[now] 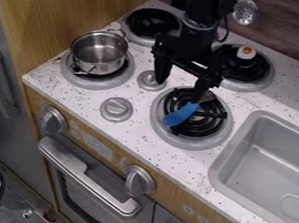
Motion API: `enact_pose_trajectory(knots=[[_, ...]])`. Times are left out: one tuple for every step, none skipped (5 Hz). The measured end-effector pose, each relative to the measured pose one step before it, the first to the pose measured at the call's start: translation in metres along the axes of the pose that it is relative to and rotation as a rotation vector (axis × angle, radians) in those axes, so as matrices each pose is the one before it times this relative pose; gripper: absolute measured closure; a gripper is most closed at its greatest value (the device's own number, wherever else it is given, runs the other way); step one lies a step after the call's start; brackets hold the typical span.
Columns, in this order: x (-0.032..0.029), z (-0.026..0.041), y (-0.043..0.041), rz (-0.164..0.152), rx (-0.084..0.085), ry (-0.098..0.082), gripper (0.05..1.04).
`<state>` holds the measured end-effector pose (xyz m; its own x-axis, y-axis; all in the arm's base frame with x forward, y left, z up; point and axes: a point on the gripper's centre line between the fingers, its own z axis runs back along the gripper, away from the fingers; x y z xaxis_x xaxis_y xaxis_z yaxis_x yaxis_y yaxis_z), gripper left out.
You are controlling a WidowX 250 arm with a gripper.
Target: Move the blue object from the right burner to the top of the table.
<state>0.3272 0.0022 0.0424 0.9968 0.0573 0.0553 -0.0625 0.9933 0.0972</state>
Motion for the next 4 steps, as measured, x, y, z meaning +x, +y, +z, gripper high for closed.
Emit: enact_pose_trajectory(knots=[[-0.00364,-0.00875,-0.00054,-0.003,0.0029,0.0288,0.085],[0.00396,-0.02202,0.00228,0.0131,-0.0002,0.0372,0.085],[0.01138,-0.0178,0.00344,0.0297,-0.0246,0.0237,0.085],[0.00628,-0.01978,0.00816,0.0252,-0.0282,0.0357,0.085]])
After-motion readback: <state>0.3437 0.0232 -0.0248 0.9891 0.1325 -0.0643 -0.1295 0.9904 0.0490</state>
